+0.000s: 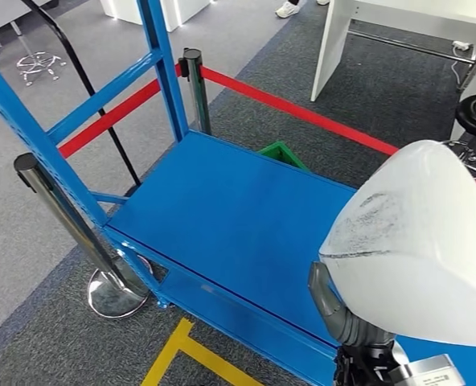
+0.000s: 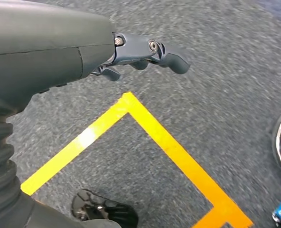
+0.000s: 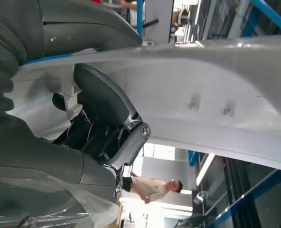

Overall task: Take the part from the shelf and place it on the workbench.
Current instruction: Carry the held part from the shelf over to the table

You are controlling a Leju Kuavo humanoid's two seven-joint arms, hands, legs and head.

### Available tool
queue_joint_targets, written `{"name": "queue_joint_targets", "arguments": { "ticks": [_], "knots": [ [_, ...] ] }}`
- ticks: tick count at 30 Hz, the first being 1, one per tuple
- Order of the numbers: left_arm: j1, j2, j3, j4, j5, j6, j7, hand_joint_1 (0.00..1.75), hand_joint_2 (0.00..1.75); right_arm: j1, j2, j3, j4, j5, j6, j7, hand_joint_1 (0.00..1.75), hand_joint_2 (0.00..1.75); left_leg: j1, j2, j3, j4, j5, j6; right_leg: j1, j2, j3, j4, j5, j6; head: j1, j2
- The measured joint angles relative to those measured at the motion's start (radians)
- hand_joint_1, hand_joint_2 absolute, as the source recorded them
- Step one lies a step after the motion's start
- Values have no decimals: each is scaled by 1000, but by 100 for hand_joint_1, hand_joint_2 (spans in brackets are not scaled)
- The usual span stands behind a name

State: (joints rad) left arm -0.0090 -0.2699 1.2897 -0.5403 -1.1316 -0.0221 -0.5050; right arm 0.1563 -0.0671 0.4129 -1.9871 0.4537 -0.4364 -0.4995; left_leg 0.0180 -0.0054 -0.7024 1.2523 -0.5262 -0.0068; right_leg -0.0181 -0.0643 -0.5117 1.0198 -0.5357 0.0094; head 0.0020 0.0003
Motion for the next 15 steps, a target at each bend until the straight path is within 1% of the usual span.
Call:
{"name": "queue_joint_targets", "arguments": {
  "ticks": [1,2,3,4,5,6,7,8,9,10,11,12,13,14,15],
  "knots": [
    [0,2,0,3,0,3,0,0,175,-3,0,4,0,3,2,1,175,175,-5,17,32,-65,34,9,2,-11,5,0,-5,1,0,0],
    [-1,4,0,6,-1,6,-1,0,175,-6,0,8,0,7,4,3,175,175,-13,39,62,-127,57,17,5,-22,9,0,-10,5,0,0],
    [-4,6,0,9,-1,9,-2,0,175,-8,0,13,0,12,6,5,175,175,-20,59,84,-171,66,24,8,-34,12,0,-15,9,0,0],
    [-6,8,0,13,-2,12,-3,0,175,-12,0,17,0,17,7,8,175,175,-26,72,94,-193,63,28,10,-45,15,0,-19,14,1,0],
    [-8,11,0,17,-3,16,-4,0,175,-16,0,21,0,21,10,11,175,175,-29,71,95,-200,57,30,12,-56,17,-2,-21,19,1,0],
    [-8,13,0,22,-3,20,-6,0,175,-21,0,27,0,25,13,15,175,175,-29,60,96,-206,56,33,12,-67,24,-5,-23,23,2,0],
    [-7,15,0,27,-5,24,-8,0,175,-28,-1,33,0,27,18,19,175,175,-27,48,99,-212,58,36,11,-64,27,-6,-27,27,3,0],
    [-7,16,0,32,-6,28,-9,0,175,-33,-1,38,0,29,22,22,175,175,-23,37,104,-219,61,40,10,-43,23,5,-38,31,4,0],
    [-9,18,0,38,-8,31,-11,0,175,-38,-2,44,0,30,28,24,175,175,-20,26,109,-226,64,45,8,-13,9,36,-57,35,6,0],
    [-12,20,0,43,-9,35,-12,0,175,-40,-3,49,1,31,32,27,175,175,-17,15,112,-229,65,48,7,22,-20,88,-83,36,9,0],
    [-15,22,-1,49,-11,38,-13,0,175,-42,-5,54,3,31,36,29,175,175,-17,2,112,-230,65,50,6,47,-56,155,-109,37,11,0],
    [-18,25,-1,55,-14,41,-13,0,175,-43,-7,59,5,32,39,32,175,175,-17,-12,111,-230,65,52,5,58,-94,216,-126,39,12,0],
    [-19,26,-2,61,-16,43,-14,0,175,-45,-9,64,8,32,41,34,175,175,-17,-27,112,-229,64,52,5,62,-121,254,-127,40,13,0],
    [-19,28,-2,67,-17,45,-14,0,175,-48,-10,68,10,32,41,35,175,175,-17,-42,114,-229,63,52,5,64,-133,256,-108,41,13,0],
    [-19,29,-2,73,-18,47,-14,0,175,-50,-10,72,12,33,41,36,175,175,-17,-56,116,-229,62,51,4,67,-125,219,-70,41,13,0]
  ]
}}
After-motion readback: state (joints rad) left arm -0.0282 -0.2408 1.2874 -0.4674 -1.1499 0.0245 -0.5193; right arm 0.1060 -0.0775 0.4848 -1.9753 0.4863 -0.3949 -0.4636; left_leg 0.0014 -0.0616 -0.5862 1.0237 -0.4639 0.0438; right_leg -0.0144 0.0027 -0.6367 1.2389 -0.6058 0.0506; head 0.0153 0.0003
